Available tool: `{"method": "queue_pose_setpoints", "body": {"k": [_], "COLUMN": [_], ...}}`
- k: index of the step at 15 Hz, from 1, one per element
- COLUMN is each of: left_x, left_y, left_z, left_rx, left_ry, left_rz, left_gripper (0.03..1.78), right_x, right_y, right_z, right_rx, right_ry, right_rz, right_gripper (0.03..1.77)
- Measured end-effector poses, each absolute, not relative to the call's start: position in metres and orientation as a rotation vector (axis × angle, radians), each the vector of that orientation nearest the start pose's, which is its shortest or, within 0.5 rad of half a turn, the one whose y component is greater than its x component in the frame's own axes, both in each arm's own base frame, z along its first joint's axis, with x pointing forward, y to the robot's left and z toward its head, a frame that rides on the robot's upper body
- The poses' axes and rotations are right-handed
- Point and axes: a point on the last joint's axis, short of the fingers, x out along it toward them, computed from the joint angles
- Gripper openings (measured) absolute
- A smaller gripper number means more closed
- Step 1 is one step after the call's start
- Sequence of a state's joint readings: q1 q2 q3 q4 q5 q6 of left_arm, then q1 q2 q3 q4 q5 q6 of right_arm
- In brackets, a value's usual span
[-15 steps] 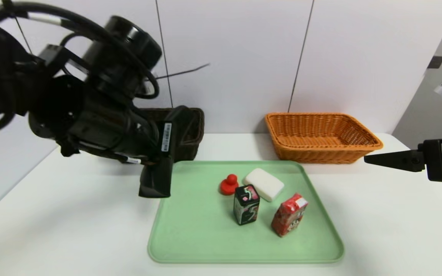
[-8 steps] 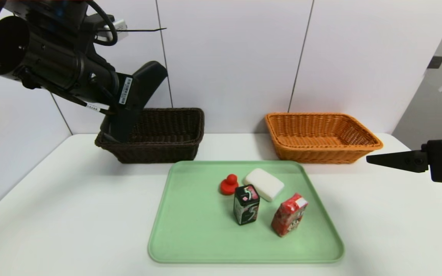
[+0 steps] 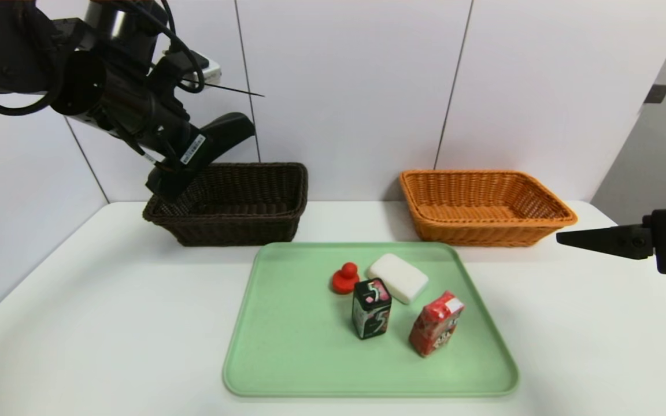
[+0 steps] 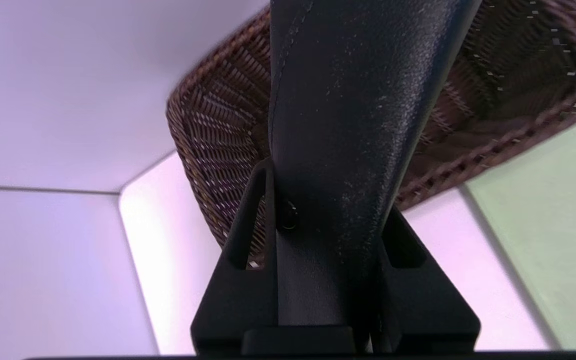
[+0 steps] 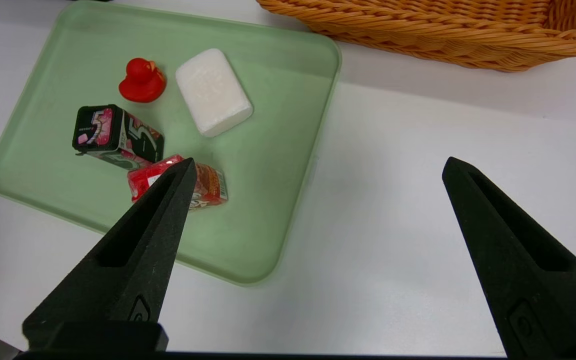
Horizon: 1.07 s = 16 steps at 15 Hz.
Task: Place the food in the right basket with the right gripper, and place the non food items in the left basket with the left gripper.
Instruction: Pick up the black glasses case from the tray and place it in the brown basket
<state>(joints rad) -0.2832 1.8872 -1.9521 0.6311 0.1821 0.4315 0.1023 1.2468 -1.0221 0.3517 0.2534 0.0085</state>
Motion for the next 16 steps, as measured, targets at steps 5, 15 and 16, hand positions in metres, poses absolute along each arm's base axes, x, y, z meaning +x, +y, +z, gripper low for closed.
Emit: {"method": "queue_pose_setpoints", "body": {"k": [5, 15, 16], "left_x": [0.383, 0.429, 0.431], "left_y": [-0.088, -0.094, -0.094], "left_z": [0.29, 0.235, 0.231], "left_rx": [0.762, 0.875, 0.876], "left_ry": [0.471, 0.513, 0.522], "left_rz": [-0.22, -0.257, -0.261], "left_gripper": [0.48, 0.45, 0.45], "right_x": [0.17, 0.162, 0.161], "right_y": [0.023, 0.022, 0.022], "right_z": [0.261, 0.258, 0.257], "right_rx": [0.052, 0.051, 0.05], "right_ry": [0.585, 0.585, 0.585], "right_rz": [0.341, 0.334, 0.33], "right_gripper": [1.7, 1.7, 1.7]}}
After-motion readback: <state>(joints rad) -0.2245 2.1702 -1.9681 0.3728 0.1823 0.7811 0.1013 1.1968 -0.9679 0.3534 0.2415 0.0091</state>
